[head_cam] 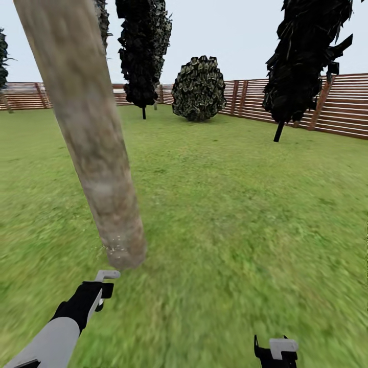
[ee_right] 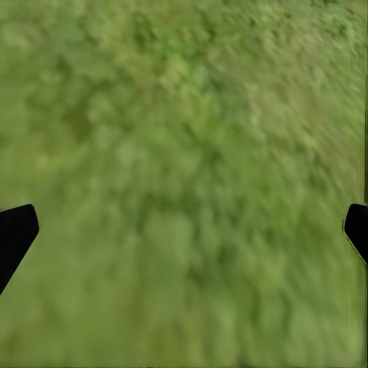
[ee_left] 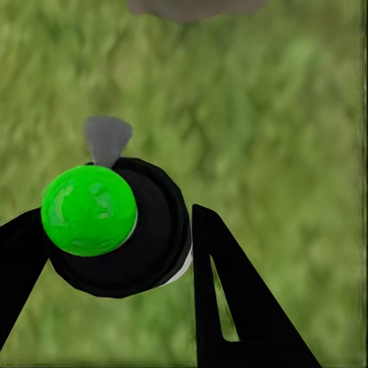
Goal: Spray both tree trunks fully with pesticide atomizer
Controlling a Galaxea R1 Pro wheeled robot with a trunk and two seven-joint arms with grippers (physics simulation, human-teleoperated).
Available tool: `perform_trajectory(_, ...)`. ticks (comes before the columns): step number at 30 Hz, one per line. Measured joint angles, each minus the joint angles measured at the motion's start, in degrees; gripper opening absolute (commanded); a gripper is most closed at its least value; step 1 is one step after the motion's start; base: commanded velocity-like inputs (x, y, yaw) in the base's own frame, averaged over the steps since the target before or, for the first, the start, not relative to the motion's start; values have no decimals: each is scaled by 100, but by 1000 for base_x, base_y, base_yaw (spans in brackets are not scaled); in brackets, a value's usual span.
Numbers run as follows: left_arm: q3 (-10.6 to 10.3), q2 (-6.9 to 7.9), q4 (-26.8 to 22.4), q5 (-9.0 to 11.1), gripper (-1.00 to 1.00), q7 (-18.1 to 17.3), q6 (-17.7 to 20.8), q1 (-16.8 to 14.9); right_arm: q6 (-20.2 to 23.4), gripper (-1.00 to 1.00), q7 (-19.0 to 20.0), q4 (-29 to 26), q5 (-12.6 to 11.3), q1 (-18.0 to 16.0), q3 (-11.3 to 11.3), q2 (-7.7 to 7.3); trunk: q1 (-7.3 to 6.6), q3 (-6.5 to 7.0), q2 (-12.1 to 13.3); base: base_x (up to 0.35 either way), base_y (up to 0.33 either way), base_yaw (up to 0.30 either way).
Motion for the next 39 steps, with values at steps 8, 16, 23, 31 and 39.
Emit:
perform_trajectory(8, 0, 3, -7, -1, -100, 0, 0, 0, 0, 100, -1, 0, 0, -1, 0, 0, 0, 0, 0, 24, -271, 66)
perform_trajectory(16, -4, 2, -8, 4, -100, 0, -8, 0, 0, 100, -3, 3, 0, 0, 0, 0, 0, 0, 0, 168, -248, 270)
perform_trajectory(23, -21, -11, -9, 9, -100, 17, -35, 0, 0, 100, -2, -1, 0, -1, 0, 0, 0, 0, 0, 188, -236, 276)
perform_trajectory(31, -32, -31, 0, 18, -100, 16, -56, 0, 0, 100, -1, -1, -1, -1, -2, 0, 0, 0, 0, 101, -78, 257)
perform_trajectory(39, -174, -285, -206, -56, -100, -371, 11, -198, 0, 100, -2, -1, 0, -1, -7, -23, 0, 1, 0, -46, 0, 19)
